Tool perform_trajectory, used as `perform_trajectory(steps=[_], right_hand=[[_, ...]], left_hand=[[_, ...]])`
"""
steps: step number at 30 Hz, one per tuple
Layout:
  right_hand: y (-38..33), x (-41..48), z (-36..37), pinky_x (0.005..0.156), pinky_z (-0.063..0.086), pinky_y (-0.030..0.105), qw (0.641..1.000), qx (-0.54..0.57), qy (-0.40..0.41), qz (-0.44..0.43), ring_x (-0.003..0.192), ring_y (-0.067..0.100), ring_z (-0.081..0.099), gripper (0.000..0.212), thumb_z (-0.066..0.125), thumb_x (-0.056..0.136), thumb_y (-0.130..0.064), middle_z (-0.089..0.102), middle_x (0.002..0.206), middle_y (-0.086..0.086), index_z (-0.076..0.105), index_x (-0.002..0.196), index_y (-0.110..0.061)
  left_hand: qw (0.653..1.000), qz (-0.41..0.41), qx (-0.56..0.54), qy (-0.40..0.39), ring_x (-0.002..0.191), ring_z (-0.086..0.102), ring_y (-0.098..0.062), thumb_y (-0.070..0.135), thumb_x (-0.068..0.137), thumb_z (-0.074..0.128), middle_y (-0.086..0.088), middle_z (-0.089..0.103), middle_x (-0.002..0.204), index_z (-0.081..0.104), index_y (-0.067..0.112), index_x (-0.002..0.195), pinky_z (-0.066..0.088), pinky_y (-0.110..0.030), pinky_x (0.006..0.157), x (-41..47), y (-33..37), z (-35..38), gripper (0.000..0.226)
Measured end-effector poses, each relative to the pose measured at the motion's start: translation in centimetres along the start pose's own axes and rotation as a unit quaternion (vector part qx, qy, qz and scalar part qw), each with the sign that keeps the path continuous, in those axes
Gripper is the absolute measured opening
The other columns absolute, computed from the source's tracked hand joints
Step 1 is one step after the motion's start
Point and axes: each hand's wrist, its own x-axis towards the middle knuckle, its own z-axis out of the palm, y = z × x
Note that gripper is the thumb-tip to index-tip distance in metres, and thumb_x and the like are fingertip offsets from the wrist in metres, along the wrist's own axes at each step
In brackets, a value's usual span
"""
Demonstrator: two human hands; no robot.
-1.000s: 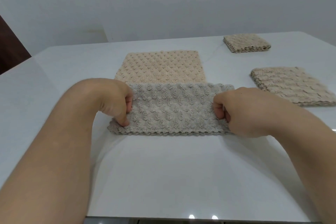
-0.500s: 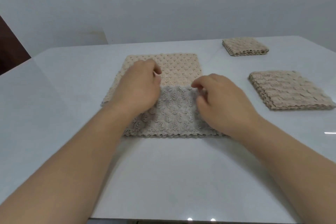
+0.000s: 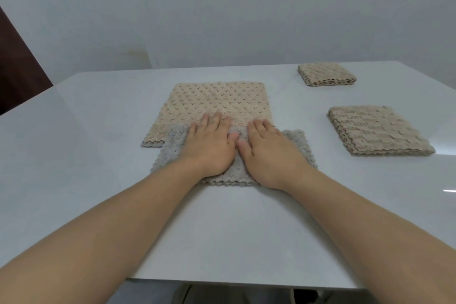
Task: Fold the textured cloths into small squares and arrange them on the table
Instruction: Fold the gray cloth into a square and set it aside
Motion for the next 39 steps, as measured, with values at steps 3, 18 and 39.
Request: perform_trajectory(steps=[3, 18, 39], right_hand=[[0.7, -0.1, -0.5, 0.127, 0.002, 0.040, 0.998, 0.028, -0.015, 0.056, 0.157, 0.025, 0.001, 0.072, 0.013, 0.107, -0.051, 0.001, 0.170, 0.011, 0.003, 0.162, -0.005], [3.6, -0.3, -2.4, 0.081, 0.045, 0.038, 0.989, 0.079, 0.055, 0.110, 0.095, 0.031, 0.057, 0.033, 0.031, 0.107, -0.028, 0.062, 0.097, 0.009, 0.054, 0.088, -0.015], [6.0, -0.1, -5.3, 0.060, 0.045, 0.025, 0.923, 0.333, 0.111, 0.155, 0.074, 0.014, 0.062, 0.008, 0.067, 0.085, -0.021, 0.071, 0.077, -0.005, 0.074, 0.083, -0.021]], left_hand=[[1.000, -0.023, -0.006, -0.013, 0.157, -0.011, -0.025, 0.058, 0.105, 0.006, 0.000, -0.010, 0.170, -0.002, 0.026, 0.163, -0.006, -0.047, 0.126, -0.2, -1.2, -0.4, 0.067], [0.988, -0.058, -0.088, 0.115, 0.115, 0.057, -0.033, 0.022, 0.105, 0.042, -0.010, 0.066, 0.118, 0.063, 0.011, 0.111, 0.045, -0.041, 0.095, -1.3, -5.2, -2.3, 0.025], [0.842, -0.116, -0.498, 0.173, 0.080, 0.074, -0.020, 0.023, 0.080, 0.086, -0.004, 0.077, 0.090, 0.073, 0.019, 0.094, 0.057, -0.032, 0.073, -2.3, -7.5, -5.2, 0.019]])
